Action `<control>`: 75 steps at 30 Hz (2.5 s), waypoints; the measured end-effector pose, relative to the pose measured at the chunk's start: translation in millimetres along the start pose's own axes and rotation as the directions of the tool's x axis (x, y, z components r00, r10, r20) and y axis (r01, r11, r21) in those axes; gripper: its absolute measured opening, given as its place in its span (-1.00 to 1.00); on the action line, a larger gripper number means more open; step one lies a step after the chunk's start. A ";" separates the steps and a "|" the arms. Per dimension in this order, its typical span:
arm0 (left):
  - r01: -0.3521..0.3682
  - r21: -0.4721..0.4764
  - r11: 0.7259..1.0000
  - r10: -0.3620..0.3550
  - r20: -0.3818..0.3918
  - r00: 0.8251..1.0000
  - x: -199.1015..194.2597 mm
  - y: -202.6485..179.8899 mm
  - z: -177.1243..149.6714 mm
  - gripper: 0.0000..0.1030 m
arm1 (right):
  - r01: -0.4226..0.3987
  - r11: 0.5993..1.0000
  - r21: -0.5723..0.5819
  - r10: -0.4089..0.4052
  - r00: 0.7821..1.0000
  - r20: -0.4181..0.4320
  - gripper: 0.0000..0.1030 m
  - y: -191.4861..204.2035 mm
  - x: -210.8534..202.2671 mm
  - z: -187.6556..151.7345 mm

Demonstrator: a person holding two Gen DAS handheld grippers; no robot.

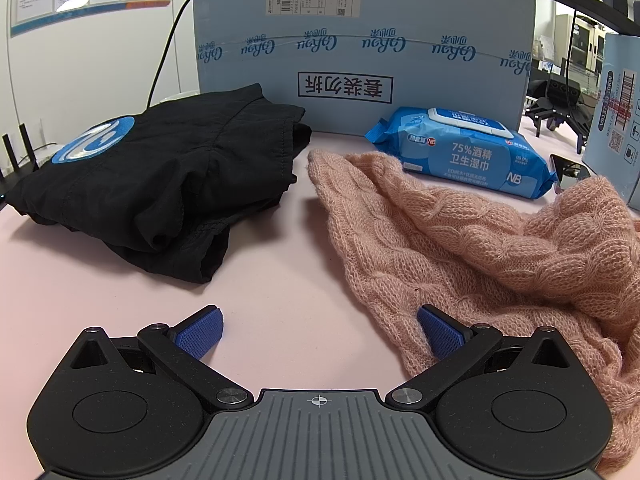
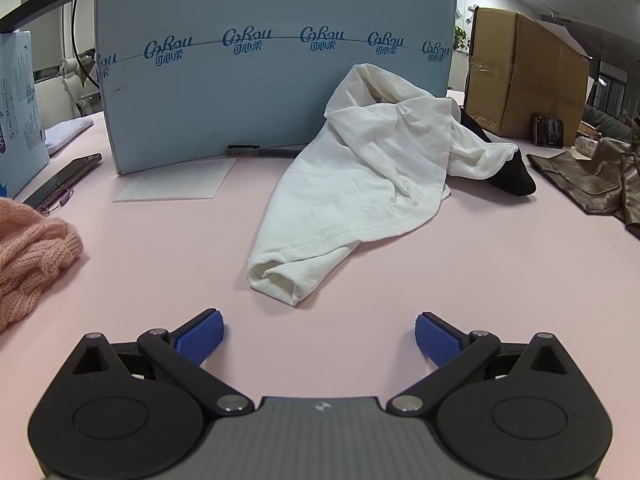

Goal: Fold clothes

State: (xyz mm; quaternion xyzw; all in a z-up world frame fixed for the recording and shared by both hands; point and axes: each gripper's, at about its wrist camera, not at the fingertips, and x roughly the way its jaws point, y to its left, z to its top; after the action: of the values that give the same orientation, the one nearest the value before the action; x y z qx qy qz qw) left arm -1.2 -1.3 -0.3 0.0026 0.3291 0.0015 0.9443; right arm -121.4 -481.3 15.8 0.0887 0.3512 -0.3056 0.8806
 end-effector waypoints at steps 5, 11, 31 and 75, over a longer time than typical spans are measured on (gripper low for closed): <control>0.000 0.000 1.000 0.000 -0.001 1.000 -0.1 -0.4 0.0 1.00 | 0.001 1.000 -0.001 -0.001 1.000 0.000 1.00 0.5 0.3 0.1; -0.001 0.001 1.000 0.001 0.000 1.000 -0.3 -2.1 0.3 1.00 | 0.000 1.000 0.000 0.000 1.000 0.000 1.00 -0.7 0.0 0.2; -0.002 0.002 1.000 0.002 -0.001 1.000 0.2 -1.7 -0.1 1.00 | 0.001 1.000 -0.001 -0.001 1.000 0.000 1.00 1.0 0.1 0.3; 0.225 -0.023 0.974 -0.225 -0.003 0.974 -28.5 6.9 29.9 0.91 | -0.485 0.762 -0.429 0.515 0.856 -0.053 0.92 190.4 -103.8 50.0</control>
State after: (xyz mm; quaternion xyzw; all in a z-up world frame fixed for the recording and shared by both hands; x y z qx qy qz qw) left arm -5.0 5.4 40.9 -0.0455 0.3297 -0.1015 0.9375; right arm -37.7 -298.7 111.4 -0.0263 0.3430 0.0219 0.9387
